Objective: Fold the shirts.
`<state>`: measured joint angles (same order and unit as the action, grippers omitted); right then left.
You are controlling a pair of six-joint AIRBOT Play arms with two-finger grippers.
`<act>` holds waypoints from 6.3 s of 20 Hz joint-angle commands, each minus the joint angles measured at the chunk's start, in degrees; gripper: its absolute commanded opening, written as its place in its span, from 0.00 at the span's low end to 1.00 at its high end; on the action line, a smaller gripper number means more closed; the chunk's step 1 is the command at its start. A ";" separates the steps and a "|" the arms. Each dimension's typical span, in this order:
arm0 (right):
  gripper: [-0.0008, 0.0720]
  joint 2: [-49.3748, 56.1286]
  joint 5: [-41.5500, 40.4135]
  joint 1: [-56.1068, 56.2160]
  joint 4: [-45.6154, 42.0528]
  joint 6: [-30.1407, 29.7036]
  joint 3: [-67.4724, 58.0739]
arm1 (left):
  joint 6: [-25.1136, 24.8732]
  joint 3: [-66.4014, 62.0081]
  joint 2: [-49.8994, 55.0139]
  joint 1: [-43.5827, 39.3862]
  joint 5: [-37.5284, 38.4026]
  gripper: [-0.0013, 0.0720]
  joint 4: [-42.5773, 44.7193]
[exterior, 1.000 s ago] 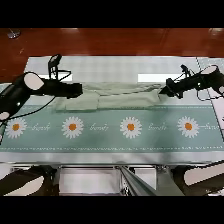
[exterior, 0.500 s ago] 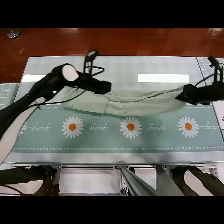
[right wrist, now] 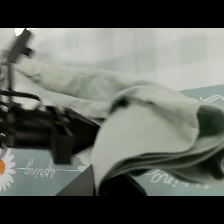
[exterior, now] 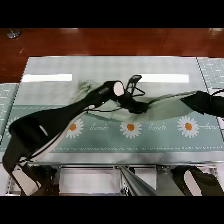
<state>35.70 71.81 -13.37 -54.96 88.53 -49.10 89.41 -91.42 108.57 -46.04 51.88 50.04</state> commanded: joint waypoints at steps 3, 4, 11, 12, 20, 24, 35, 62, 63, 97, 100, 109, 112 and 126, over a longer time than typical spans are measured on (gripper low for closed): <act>0.06 -1.05 -0.66 0.02 2.19 0.17 0.24 | -5.25 -2.89 3.32 -2.43 5.86 0.05 -8.66; 0.06 -0.85 -0.63 0.02 2.25 0.15 0.24 | -6.01 -3.41 2.43 0.13 8.11 0.05 -8.52; 0.06 8.76 -5.84 6.71 14.58 -5.64 -1.55 | -6.21 -3.80 -16.22 28.37 13.53 0.05 -3.45; 0.06 11.69 -8.04 11.02 14.67 -5.55 -3.30 | -5.77 -3.65 -19.26 32.83 14.27 0.05 -1.92; 0.06 51.69 -12.28 40.35 13.81 -3.06 -37.05 | -15.82 21.66 -52.72 55.47 16.70 0.05 -1.79; 0.06 69.66 -10.88 45.81 13.75 0.31 -51.98 | -16.72 52.35 -71.71 56.02 13.88 0.05 -3.74; 0.87 60.33 21.51 25.51 -12.74 2.21 -63.06 | -16.48 72.96 -79.58 56.02 7.17 0.05 -7.67; 0.06 55.12 -6.95 28.11 21.31 -11.08 -18.84 | -13.07 72.98 -79.58 56.02 4.66 0.05 -8.13; 0.06 54.88 -4.70 28.26 18.08 -8.24 -25.14 | -13.07 72.98 -79.58 56.02 4.66 0.05 -8.13; 0.06 9.79 30.47 -48.52 -42.36 17.38 -17.27 | -13.97 72.98 -79.58 56.02 5.51 0.05 -11.08; 0.59 3.61 29.27 -49.03 -52.57 21.09 -7.78 | -13.99 72.96 -79.58 56.02 5.88 0.05 -11.08; 0.06 17.05 4.94 -37.53 4.76 2.19 -26.08 | -18.80 46.03 -65.55 57.75 5.90 0.05 -10.64; 0.06 23.26 -4.57 -11.28 7.39 -3.56 -31.54 | -18.01 27.69 -53.64 51.80 10.86 0.05 -10.16; 0.06 40.74 -5.40 23.54 -41.51 17.99 -17.51 | 1.77 28.92 -41.13 36.98 7.06 0.05 28.98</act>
<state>75.57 66.98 9.26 -94.83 104.81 -67.31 89.76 -62.78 66.74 -8.69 59.22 76.16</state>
